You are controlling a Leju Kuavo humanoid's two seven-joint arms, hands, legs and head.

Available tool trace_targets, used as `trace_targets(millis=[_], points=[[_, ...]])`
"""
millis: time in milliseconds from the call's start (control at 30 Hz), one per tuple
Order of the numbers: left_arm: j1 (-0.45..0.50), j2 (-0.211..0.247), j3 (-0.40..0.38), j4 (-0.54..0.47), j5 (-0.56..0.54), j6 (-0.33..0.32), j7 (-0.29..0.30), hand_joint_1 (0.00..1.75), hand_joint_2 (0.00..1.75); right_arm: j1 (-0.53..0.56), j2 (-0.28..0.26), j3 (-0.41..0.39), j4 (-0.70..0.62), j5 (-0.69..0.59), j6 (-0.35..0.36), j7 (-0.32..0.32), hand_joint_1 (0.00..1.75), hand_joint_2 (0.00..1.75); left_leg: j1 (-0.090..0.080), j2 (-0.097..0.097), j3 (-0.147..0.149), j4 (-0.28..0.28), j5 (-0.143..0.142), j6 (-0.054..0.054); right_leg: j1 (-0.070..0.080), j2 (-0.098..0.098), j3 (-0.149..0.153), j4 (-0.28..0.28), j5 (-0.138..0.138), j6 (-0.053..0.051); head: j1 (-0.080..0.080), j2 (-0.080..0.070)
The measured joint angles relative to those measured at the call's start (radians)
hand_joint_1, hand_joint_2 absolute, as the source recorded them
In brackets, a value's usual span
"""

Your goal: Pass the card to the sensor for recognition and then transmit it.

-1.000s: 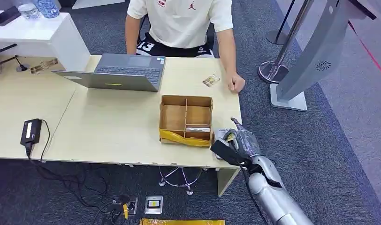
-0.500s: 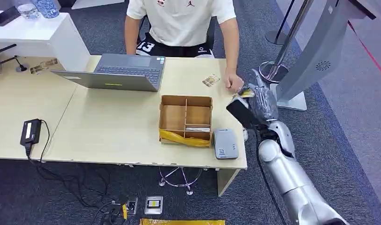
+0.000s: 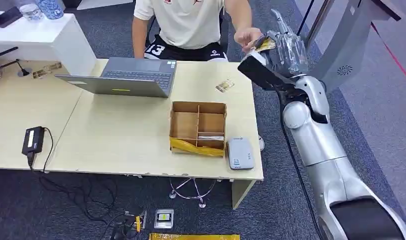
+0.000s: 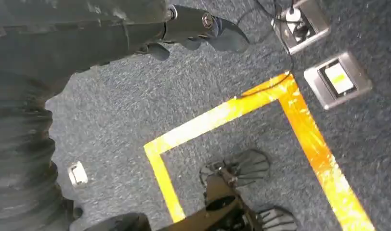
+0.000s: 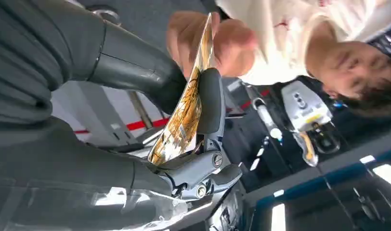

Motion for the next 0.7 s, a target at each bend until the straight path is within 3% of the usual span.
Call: trace_targets(millis=[167,367,400,433,467,567,700], points=[[-0.028,-0.005,-0.012,-0.005,0.009,-0.015,0.037,0.0,1.75,-0.083,0.042,0.054,0.182,0.118,0.069,0.079,1.75,1.75,0.0,-0.001,0.0,0.0,0.0,0.0,0.0,-0.001,0.0,0.0,0.0,0.0,0.0,0.0],[-0.028,-0.007,-0.016,-0.005,0.019,-0.029,0.066,0.0,1.75,-0.121,0.047,0.111,0.295,0.215,0.137,0.169,1.75,1.75,0.0,-0.002,0.0,0.0,0.0,0.0,0.0,-0.001,0.0,-0.001,0.0,0.0,0.0,0.0],[-0.028,-0.007,-0.017,-0.005,0.019,-0.036,0.074,0.0,1.75,-0.124,0.046,0.117,0.308,0.222,0.138,0.173,0.8,1.75,0.0,-0.002,0.0,0.0,0.0,0.0,0.0,-0.001,0.0,-0.001,0.0,0.0,0.0,0.0],[-0.028,-0.006,-0.017,-0.005,0.019,-0.04,0.083,0.0,1.75,-0.131,0.044,0.123,0.325,0.229,0.138,0.177,0.14,1.75,0.0,-0.001,0.0,0.0,0.0,0.0,0.0,-0.001,0.0,-0.001,0.0,0.0,0.0,0.0],[-0.028,-0.005,-0.017,-0.005,0.019,-0.043,0.084,0.0,1.75,-0.136,0.04,0.129,0.338,0.234,0.138,0.179,0.0,1.75,0.0,-0.001,0.0,0.0,0.0,0.0,0.0,0.0,0.0,-0.001,0.0,0.0,0.0,0.0],[-0.028,-0.004,-0.017,-0.005,0.018,-0.049,0.085,0.0,1.75,-0.145,0.031,0.144,0.373,0.241,0.122,0.193,0.0,1.75,0.0,-0.001,0.001,0.0,0.0,0.0,0.0,0.0,0.0,-0.001,0.0,0.0,0.0,0.0],[-0.026,0.001,-0.018,-0.005,0.018,-0.053,0.081,0.0,1.75,-0.146,0.016,0.145,0.4,0.161,0.01,0.161,0.0,1.75,0.0,0.0,0.001,0.0,0.0,0.0,0.0,0.001,0.0,-0.001,0.0,0.0,0.0,0.0]])
